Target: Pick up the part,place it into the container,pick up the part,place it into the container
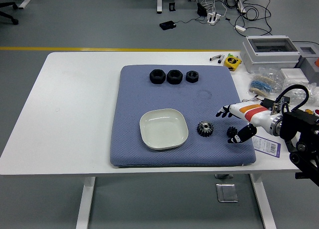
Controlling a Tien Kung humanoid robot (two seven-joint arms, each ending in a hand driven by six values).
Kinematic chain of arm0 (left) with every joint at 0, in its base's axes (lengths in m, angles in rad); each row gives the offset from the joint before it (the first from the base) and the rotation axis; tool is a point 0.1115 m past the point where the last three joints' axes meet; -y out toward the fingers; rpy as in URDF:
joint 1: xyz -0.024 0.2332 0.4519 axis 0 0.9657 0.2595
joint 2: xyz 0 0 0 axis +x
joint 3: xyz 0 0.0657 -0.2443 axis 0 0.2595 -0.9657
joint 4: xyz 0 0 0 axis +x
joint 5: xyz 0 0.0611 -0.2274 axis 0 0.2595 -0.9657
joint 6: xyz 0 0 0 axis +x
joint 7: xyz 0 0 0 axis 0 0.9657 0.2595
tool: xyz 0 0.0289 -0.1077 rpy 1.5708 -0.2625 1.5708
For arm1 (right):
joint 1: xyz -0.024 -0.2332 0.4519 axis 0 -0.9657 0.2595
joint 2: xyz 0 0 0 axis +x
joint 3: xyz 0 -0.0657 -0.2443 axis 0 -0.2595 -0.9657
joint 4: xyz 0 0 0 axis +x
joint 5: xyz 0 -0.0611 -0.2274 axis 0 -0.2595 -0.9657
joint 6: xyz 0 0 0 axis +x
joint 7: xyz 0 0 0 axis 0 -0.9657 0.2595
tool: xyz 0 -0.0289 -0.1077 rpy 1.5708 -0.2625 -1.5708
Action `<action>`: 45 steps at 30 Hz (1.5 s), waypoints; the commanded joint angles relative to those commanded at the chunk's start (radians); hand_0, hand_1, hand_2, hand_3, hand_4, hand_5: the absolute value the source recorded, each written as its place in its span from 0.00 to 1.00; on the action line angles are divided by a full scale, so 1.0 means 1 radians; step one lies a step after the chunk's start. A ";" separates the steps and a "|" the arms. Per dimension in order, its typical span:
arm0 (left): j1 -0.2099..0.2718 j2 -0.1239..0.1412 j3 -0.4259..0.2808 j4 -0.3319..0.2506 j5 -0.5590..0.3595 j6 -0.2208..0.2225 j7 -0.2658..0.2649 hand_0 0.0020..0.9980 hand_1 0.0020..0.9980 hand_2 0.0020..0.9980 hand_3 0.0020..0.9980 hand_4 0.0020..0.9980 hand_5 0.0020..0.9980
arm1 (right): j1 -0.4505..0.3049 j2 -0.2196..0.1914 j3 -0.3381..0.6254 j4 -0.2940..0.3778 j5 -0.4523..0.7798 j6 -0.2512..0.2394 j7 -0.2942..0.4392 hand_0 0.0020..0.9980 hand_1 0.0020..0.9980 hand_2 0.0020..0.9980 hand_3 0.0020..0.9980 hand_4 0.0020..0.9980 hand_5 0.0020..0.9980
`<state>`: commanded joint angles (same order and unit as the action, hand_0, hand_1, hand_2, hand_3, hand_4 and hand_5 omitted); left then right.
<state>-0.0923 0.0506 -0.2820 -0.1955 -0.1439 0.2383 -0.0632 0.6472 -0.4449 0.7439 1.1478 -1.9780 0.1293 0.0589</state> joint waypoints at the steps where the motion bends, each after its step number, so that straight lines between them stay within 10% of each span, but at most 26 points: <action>1: 0.000 0.000 0.000 0.000 0.000 0.000 0.000 0.70 0.61 0.67 0.57 0.57 0.60 | 0.002 0.002 -0.003 -0.005 0.001 -0.002 0.001 0.62 0.64 0.69 0.75 1.00 0.10; 26: -0.001 0.000 -0.005 -0.003 0.010 0.002 0.006 0.71 0.60 0.67 0.57 0.57 0.60 | 0.020 0.043 0.006 -0.135 0.020 -0.007 0.011 0.56 0.52 0.53 0.51 0.74 0.00; 45: -0.002 0.000 -0.008 -0.003 0.015 0.002 0.008 0.71 0.61 0.67 0.57 0.57 0.60 | 0.019 0.039 0.008 -0.147 0.005 0.029 0.008 0.54 0.48 0.49 0.47 0.73 0.00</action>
<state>-0.0945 0.0505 -0.2905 -0.1981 -0.1293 0.2408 -0.0555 0.6665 -0.4054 0.7514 1.0005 -1.9733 0.1586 0.0670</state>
